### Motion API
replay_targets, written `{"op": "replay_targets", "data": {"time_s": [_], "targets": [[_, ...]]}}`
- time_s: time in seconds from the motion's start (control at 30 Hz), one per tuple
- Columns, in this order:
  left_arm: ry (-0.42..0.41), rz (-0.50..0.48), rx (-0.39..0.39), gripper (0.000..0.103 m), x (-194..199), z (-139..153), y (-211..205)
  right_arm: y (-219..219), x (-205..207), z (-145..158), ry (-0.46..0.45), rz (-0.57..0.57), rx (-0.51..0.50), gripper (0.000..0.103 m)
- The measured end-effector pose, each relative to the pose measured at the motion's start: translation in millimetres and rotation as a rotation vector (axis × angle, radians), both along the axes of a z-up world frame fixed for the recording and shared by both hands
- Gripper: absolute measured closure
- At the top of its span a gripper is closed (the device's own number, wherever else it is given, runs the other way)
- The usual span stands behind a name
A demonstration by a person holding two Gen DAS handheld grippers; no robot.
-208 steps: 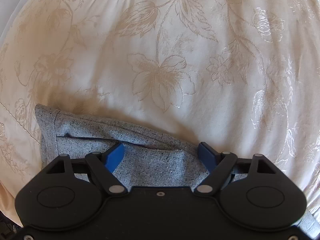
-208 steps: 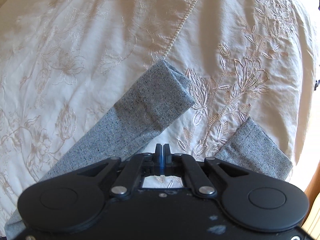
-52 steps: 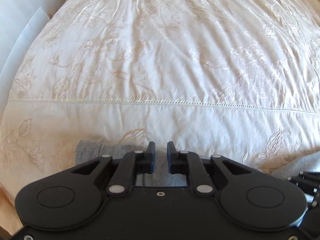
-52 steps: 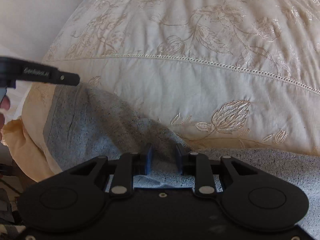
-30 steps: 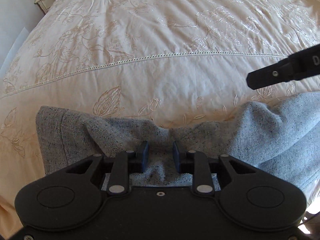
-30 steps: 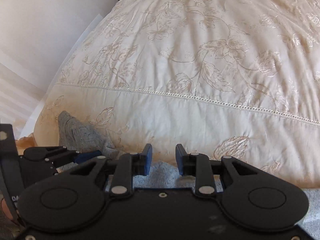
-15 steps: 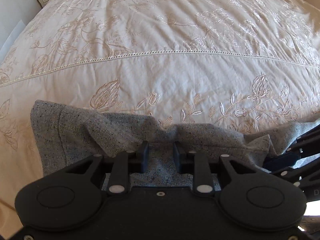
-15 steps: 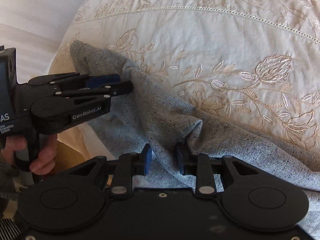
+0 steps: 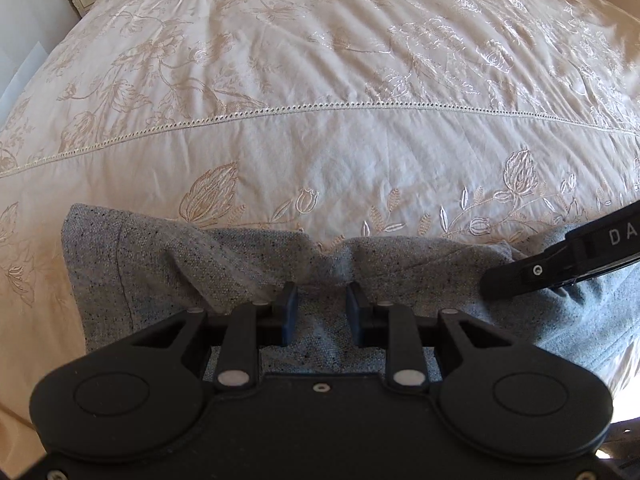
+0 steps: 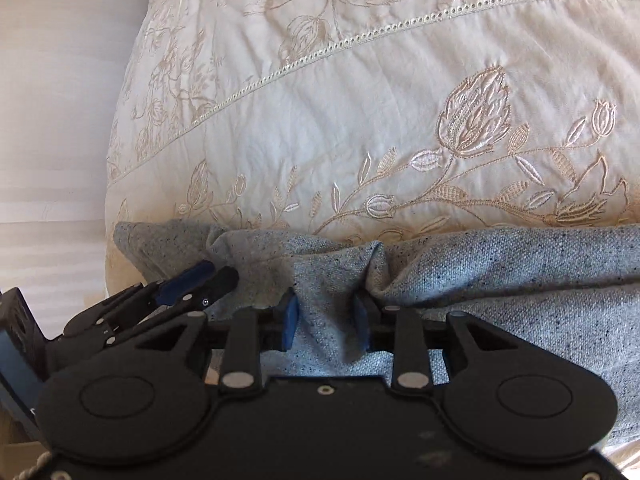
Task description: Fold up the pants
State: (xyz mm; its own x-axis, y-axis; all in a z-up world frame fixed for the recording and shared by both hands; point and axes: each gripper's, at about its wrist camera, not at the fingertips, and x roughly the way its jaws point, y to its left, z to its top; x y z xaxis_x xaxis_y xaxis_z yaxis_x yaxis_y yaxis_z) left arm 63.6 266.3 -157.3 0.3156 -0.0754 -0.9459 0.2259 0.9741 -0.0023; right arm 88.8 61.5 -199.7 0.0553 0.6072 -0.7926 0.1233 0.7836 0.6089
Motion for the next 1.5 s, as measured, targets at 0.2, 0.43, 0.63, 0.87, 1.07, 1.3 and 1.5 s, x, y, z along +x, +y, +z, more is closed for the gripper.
{"op": "replay_targets", "data": {"time_s": [0.2,0.43,0.63,0.87,1.07,1.3,1.5], "targets": [[-0.001,-0.002,-0.001,0.067,0,1,0,-13,-4,0,0.014,-0.105,0.002,0.068],[-0.003,-0.013,0.008,0.067,1,0,-3,-12,10,-28,0.178,-0.206,0.083,0.078],[-0.067,-0.036,0.007,0.064,17,28,-1,1,28,37,-0.188,-0.084,0.031,0.097],[-0.127,0.128,-0.054,0.045,46,52,31,11,88,37,-0.317,-0.025,-0.112,0.098],[0.103,0.130,0.195,0.045,39,-16,45,16,121,2,-0.297,0.005,-0.212,0.100],[0.071,0.144,0.211,0.046,27,-3,46,7,119,23,-0.360,-0.041,-0.229,0.094],[0.007,0.115,0.192,0.045,24,5,29,3,42,38,-0.350,0.048,-0.228,0.093]]}}
